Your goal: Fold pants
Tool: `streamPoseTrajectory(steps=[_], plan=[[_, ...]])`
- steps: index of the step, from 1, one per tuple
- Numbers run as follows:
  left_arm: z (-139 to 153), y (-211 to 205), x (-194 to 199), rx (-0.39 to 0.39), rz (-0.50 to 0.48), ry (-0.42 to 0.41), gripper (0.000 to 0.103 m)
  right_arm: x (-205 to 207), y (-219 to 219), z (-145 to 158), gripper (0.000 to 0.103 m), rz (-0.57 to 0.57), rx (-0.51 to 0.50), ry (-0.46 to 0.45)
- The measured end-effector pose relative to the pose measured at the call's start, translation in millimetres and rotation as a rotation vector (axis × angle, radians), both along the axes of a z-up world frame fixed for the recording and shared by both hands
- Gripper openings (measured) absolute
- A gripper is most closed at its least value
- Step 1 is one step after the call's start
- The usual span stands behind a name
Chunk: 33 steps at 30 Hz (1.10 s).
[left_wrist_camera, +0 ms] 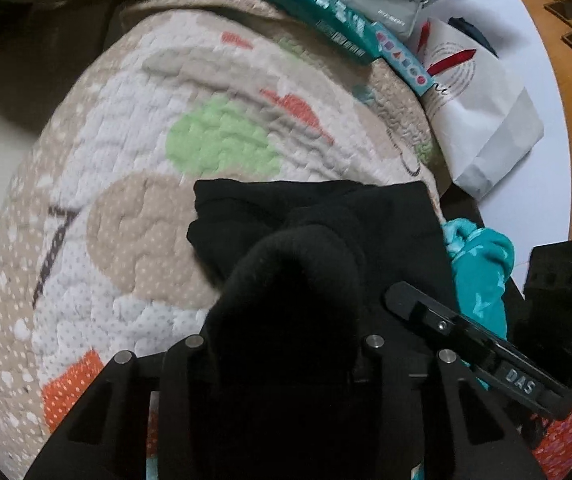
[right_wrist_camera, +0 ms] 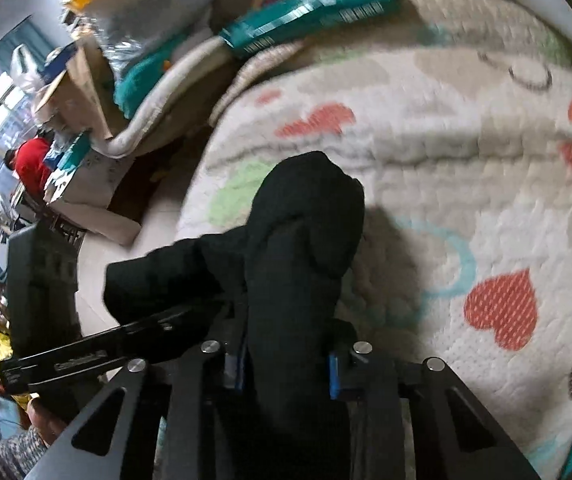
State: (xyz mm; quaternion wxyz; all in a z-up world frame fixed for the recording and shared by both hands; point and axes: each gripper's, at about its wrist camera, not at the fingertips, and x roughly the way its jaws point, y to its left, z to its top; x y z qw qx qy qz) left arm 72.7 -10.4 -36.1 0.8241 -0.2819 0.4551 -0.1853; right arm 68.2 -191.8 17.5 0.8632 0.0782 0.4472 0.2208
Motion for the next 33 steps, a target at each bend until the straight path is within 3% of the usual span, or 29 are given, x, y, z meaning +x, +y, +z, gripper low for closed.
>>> streamPoseTrajectory(steps=[6,11,15,19,22,25,26,28,30,33], plan=[[23,3,15,-0.001,0.015,-0.044,0.037,-3,13,28,0.029,0.019,-0.034,-0.096],[36,-1,37,0.024,0.032,-0.090,0.037,16,15,43,0.029,-0.003,-0.040,-0.122],[32,-10,57,0.044,0.027,-0.089,0.038,32,8,45,0.029,-0.036,-0.038,-0.115],[19,-25,70,0.120,0.016,-0.084,0.038,50,-3,32,0.028,-0.082,-0.058,-0.088],[11,-29,77,0.159,0.016,-0.076,0.043,60,-10,14,0.028,-0.113,-0.079,-0.053],[2,-23,84,0.149,0.040,-0.043,0.059,68,-20,0,0.030,-0.143,-0.081,-0.022],[-1,-19,86,0.132,0.045,-0.029,0.066,70,-23,-3,0.032,-0.153,-0.077,-0.011],[-7,-14,89,0.091,0.036,-0.011,0.067,73,-29,-9,0.040,-0.177,-0.090,0.001],[-6,-11,89,0.075,0.025,-0.003,0.068,76,-35,-14,0.059,-0.210,-0.118,0.012],[-7,-6,89,0.045,0.018,0.018,0.068,77,-52,-20,0.079,-0.266,-0.095,0.030]])
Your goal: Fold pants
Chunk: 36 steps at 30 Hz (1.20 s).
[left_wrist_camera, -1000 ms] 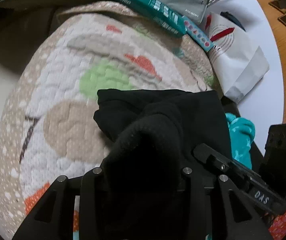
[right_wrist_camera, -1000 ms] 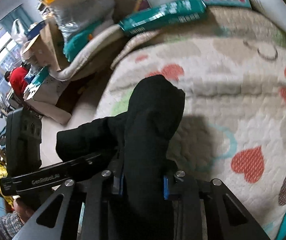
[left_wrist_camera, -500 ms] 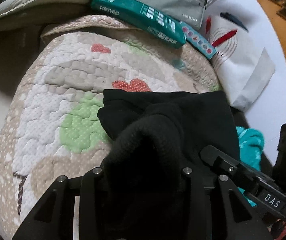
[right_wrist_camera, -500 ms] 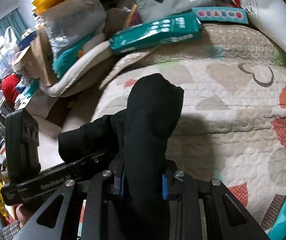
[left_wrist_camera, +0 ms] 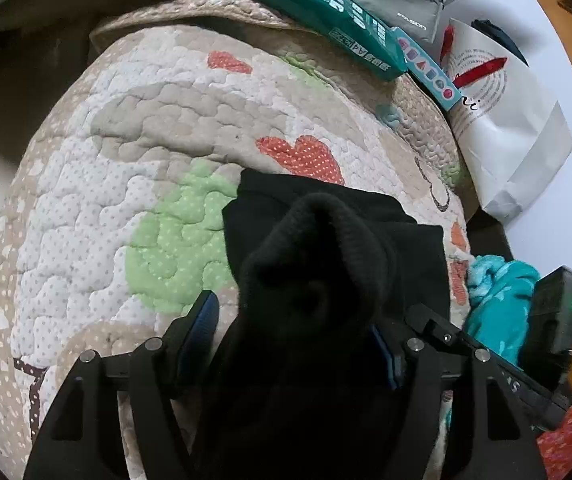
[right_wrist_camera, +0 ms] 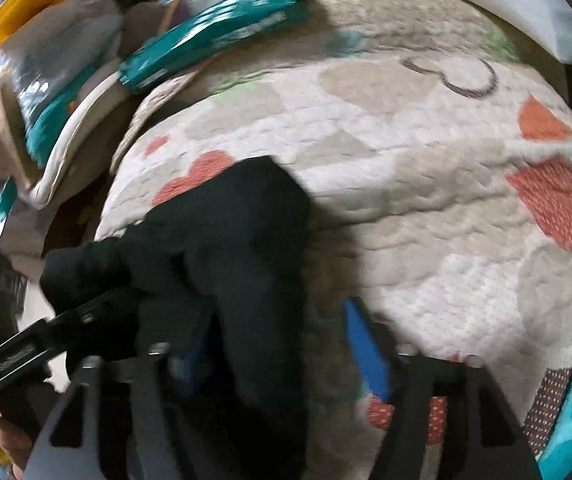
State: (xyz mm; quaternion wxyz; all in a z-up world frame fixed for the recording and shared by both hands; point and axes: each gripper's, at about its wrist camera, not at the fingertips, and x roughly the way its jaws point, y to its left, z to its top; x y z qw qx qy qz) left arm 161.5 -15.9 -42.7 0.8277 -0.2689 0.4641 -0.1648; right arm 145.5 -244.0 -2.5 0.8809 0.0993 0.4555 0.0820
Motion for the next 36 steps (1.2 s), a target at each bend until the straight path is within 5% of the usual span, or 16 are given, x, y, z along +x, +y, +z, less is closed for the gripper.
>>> streamPoseTrajectory(steps=[7,16,23,26,27,31,36], plan=[[-6,16,5,-0.139,0.015,0.087,0.068,-1,-9,-2,0.085,-0.034,0.003,-0.002],[-37,58,-2,-0.495,0.108,0.250,0.068,-1,-16,-7,0.095,-0.058,-0.005,-0.005],[-34,61,-17,-0.463,0.145,0.248,0.067,-12,-17,10,0.094,-0.127,-0.010,-0.094],[-33,63,-20,-0.437,0.161,0.244,0.067,-15,-5,36,0.075,-0.079,0.003,-0.160],[-32,62,-22,-0.425,0.163,0.239,0.067,-15,1,41,0.065,-0.048,0.018,-0.161],[-26,55,-28,-0.335,0.161,0.210,0.067,-1,40,50,0.061,0.125,0.029,-0.136],[-26,55,-28,-0.311,0.146,0.206,0.066,51,53,20,0.048,0.089,-0.099,-0.029]])
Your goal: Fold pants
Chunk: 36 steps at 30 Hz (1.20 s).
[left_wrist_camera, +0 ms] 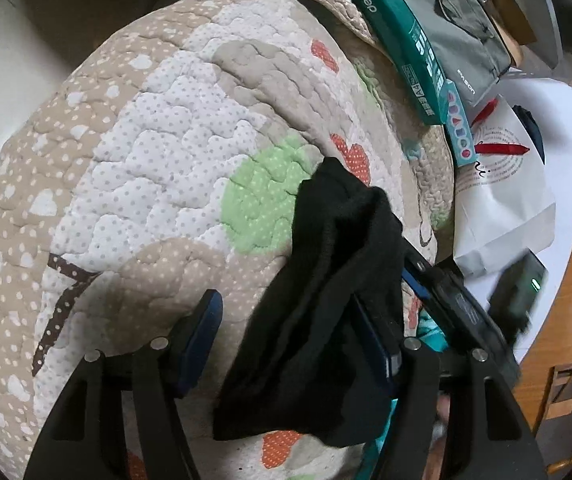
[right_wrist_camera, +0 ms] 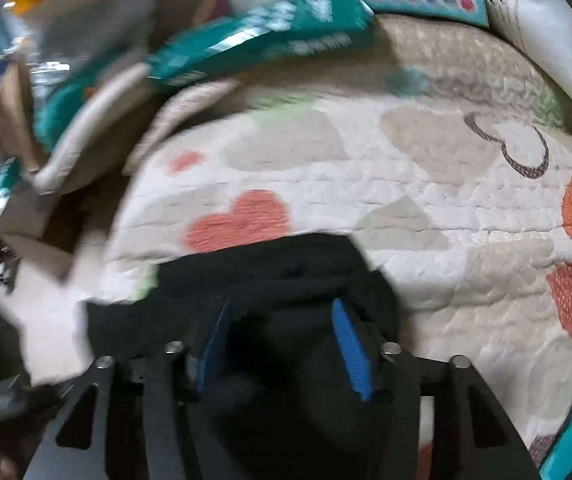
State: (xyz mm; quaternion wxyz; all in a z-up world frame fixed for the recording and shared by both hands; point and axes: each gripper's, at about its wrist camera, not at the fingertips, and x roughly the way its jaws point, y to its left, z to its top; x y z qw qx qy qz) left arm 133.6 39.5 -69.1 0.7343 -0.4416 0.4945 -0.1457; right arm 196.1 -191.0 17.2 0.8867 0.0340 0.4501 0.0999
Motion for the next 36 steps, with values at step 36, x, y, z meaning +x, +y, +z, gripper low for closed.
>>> streamPoseTrajectory(steps=[36], plan=[[37,-46,-218,0.773,0.047,-0.258,0.066,-261,-49,-33,0.076,-0.173,0.087,-0.029]])
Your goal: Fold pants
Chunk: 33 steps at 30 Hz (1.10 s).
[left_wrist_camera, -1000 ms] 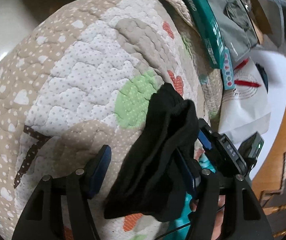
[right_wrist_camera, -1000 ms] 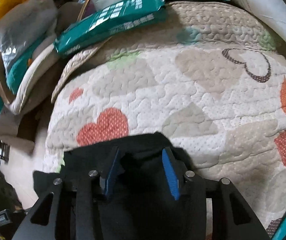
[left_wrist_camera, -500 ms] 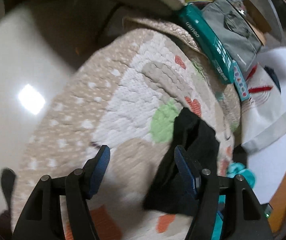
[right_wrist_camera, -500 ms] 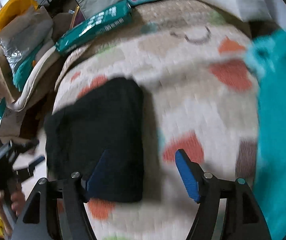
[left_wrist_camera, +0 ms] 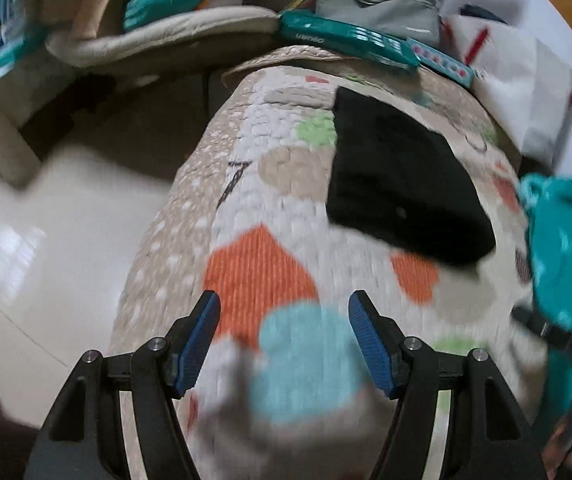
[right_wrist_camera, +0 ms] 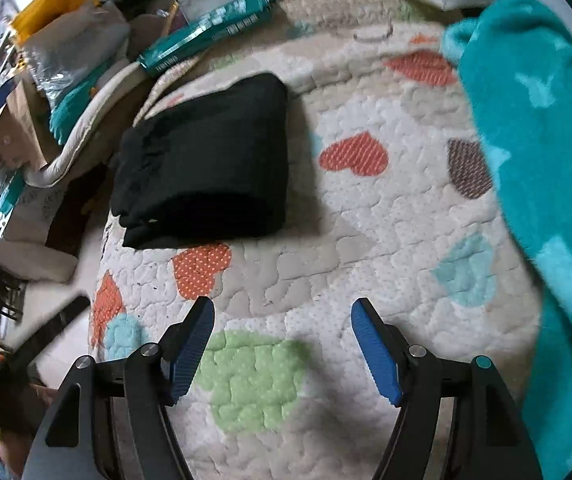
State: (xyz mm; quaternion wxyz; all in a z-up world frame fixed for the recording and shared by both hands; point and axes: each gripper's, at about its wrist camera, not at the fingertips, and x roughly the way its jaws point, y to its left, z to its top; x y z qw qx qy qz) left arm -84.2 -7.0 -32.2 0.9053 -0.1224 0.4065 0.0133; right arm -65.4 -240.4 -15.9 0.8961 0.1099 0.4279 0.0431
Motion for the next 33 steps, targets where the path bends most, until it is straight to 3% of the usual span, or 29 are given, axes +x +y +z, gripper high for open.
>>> streamPoseTrajectory(steps=[13,19,22,25,28,30,33], plan=[[52,-25,-78,0.129,0.101,-0.092,0.067,-60,2,17,0.078,0.031,-0.016,-0.122],[88,-23,-120,0.183,0.234,-0.231,0.081,-85,3,37,0.083,0.034,-0.036,-0.216],[102,-26,-130,0.214,0.270,-0.315,0.100,-95,5,45,0.087,0.019,-0.087,-0.270],[113,-34,-130,0.270,0.248,-0.416,0.103,-97,12,46,0.088,0.013,-0.130,-0.299],[115,-41,-123,0.320,0.222,-0.435,0.103,-95,22,41,0.088,0.032,-0.168,-0.296],[111,-45,-117,0.317,0.185,-0.422,0.103,-93,27,36,0.088,0.048,-0.180,-0.286],[99,-44,-99,0.239,0.101,-0.338,0.103,-91,37,28,0.088,0.081,-0.206,-0.266]])
